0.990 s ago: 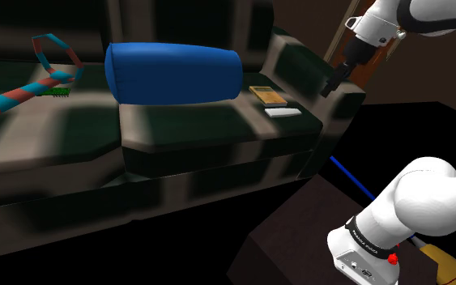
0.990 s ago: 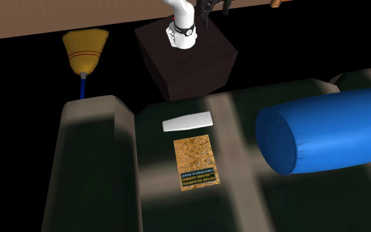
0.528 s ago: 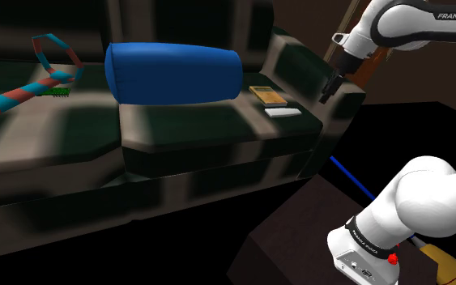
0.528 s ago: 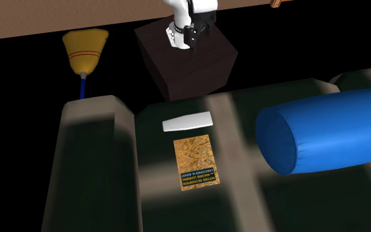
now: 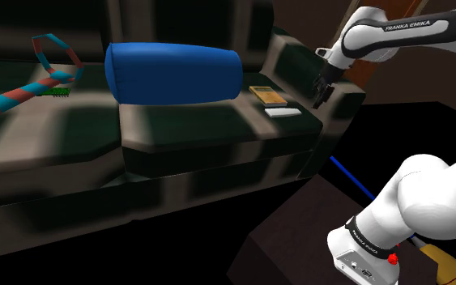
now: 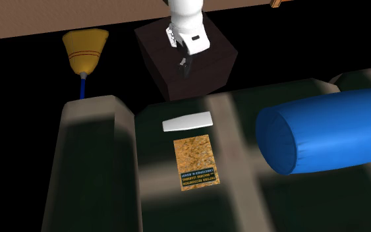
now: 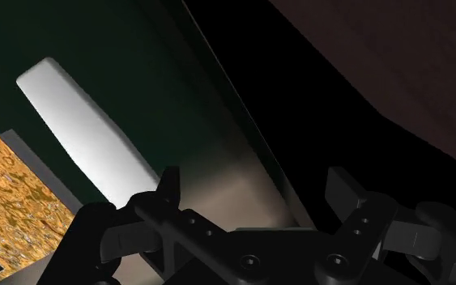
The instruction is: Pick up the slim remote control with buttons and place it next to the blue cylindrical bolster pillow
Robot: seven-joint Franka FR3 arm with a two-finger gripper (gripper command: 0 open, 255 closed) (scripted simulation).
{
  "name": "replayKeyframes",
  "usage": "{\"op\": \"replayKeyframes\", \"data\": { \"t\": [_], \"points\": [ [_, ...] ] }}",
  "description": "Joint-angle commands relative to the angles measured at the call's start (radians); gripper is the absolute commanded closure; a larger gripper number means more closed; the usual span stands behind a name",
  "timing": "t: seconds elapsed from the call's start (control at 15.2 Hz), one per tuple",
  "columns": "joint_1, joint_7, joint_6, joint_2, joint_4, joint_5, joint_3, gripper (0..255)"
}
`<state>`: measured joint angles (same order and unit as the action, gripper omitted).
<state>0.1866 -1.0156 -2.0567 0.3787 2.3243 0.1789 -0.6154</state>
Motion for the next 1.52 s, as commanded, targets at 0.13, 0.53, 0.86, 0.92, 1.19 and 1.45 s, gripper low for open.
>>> {"op": "replayKeyframes", "data": {
  "t": [0.13, 0.53, 0.86, 0.92, 1.19, 1.45],
  "points": [
    [0.069, -0.258, -0.059, -0.192, -0.101, -0.090, -0.114, 0],
    [0.071, -0.676, -0.093, -0.535, -0.289, -0.344, -0.175, 0],
    [-0.038, -0.921, -0.075, -0.766, -0.471, -0.482, -0.093, 0],
    [-0.042, -0.925, -0.086, -0.772, -0.466, -0.488, -0.088, 0],
    [-0.053, -0.940, -0.127, -0.802, -0.448, -0.513, -0.073, 0],
    [-0.060, -0.951, -0.153, -0.822, -0.438, -0.530, -0.062, 0]
  ]
}}
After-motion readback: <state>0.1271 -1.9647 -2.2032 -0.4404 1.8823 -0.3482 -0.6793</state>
